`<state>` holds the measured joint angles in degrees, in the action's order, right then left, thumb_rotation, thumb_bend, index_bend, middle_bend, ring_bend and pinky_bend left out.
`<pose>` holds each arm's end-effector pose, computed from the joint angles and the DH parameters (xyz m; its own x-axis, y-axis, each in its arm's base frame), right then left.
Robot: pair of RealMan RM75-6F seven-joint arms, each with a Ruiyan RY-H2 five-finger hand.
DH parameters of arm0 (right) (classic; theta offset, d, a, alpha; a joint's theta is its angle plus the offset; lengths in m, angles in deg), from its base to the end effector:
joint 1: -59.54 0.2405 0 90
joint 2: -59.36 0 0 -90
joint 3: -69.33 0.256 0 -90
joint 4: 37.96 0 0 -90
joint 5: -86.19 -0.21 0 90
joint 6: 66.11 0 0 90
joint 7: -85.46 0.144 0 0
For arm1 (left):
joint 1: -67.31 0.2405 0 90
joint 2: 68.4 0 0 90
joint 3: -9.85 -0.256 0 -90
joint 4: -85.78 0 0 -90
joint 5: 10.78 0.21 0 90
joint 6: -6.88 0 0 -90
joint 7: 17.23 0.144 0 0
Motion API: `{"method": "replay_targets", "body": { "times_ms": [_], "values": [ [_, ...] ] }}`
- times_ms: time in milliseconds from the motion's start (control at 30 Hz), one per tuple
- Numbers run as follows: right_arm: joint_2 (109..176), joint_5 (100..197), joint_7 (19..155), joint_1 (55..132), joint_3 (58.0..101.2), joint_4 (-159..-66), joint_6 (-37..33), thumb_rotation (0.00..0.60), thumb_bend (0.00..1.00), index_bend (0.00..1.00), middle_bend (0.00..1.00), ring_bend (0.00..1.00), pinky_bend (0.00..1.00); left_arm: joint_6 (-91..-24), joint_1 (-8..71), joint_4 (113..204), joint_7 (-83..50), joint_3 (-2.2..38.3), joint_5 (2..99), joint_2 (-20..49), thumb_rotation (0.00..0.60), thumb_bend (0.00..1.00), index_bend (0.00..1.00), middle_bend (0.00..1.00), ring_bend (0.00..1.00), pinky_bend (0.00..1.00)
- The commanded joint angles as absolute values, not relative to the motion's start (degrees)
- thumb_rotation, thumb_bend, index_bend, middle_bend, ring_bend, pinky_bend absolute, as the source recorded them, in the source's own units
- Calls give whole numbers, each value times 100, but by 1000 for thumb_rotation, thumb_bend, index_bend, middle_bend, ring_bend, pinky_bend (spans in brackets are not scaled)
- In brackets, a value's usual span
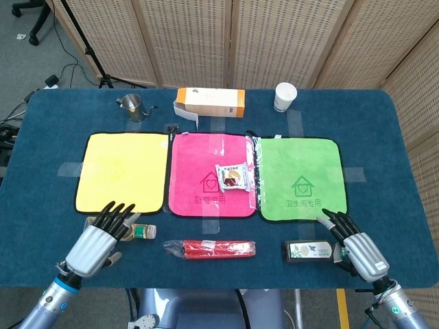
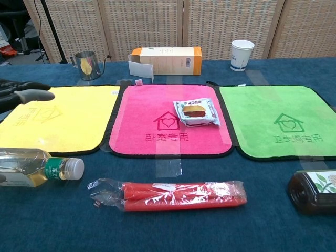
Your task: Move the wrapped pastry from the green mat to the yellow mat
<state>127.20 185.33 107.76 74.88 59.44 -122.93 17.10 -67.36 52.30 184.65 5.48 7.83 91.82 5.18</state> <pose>-0.2904 -0.1832 0.1054 0.1696 -0.2939 0.9407 -0.9472 -0.3122 0.0732 -0.2083 0.1870 0.0575 0.5742 0.0463 0.8174 0.7152 -0.5143 -0.4732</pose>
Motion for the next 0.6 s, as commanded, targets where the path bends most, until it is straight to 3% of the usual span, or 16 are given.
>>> {"method": "replay_targets", "body": {
  "times_ms": [33, 200, 433, 600],
  "values": [
    [12721, 18523, 10821, 7480, 5976, -12270, 1684, 600, 953, 81, 0, 0, 0, -5937, 4674, 19170, 1142, 1223, 8680, 132, 600, 187, 0, 0, 0, 0],
    [12720, 18466, 10960, 7478, 6048, -12210, 1613, 600, 949, 81, 0, 0, 0, -5008, 3959, 19440, 1695, 1794, 7868, 101, 600, 361, 0, 0, 0, 0],
    [12715, 18344, 11112, 7464, 6159, -12115, 1527, 600, 946, 81, 0, 0, 0, -4263, 3052, 19167, 2833, 2313, 6762, 526, 600, 476, 0, 0, 0, 0],
    [12719, 18264, 11218, 7469, 6215, -12060, 1438, 600, 937, 81, 0, 0, 0, -3970, 2502, 18875, 3376, 2432, 6272, 840, 600, 487, 0, 0, 0, 0]
  ]
}}
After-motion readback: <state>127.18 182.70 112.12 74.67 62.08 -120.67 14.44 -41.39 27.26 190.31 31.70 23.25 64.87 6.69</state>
